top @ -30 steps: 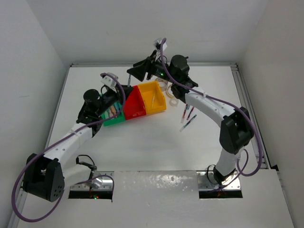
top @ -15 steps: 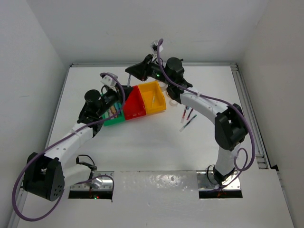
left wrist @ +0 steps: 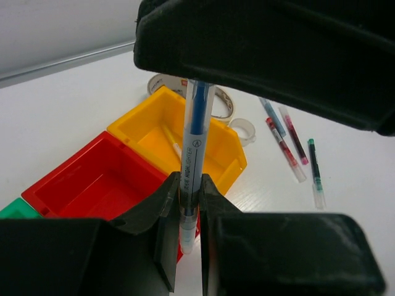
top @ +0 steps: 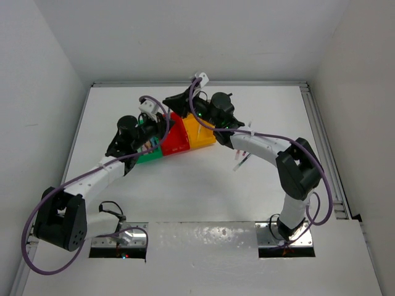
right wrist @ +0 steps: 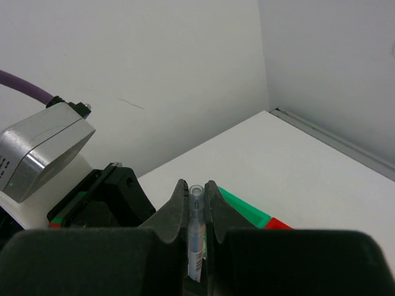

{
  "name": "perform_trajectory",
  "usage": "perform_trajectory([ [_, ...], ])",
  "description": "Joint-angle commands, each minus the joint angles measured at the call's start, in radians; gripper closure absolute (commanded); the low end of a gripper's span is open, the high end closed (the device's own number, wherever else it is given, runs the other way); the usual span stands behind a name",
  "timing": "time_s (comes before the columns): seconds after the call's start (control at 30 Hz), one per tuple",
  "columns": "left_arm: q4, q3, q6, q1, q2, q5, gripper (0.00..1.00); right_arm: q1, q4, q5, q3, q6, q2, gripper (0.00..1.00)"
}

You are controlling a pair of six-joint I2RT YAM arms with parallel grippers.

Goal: Sort the stationery into containers
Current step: Close the pen cap on the pen.

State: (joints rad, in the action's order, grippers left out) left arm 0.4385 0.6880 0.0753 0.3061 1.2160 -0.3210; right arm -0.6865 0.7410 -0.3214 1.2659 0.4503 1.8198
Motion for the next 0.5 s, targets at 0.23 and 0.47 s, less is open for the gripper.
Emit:
perform_trajectory([
  [0.23,0.372,0.14,0.072,-0.03,-0.062,0.07,1.0,-0.064,-0.321,-0.122,-0.128,-0.09,0.104,1.0],
  [0.47,0.313,0.093,0.162,-0.022,-0.079,-0.012,1.0,-0.038,-0.25,-0.139,-0.086,0.016,0.093,0.81],
])
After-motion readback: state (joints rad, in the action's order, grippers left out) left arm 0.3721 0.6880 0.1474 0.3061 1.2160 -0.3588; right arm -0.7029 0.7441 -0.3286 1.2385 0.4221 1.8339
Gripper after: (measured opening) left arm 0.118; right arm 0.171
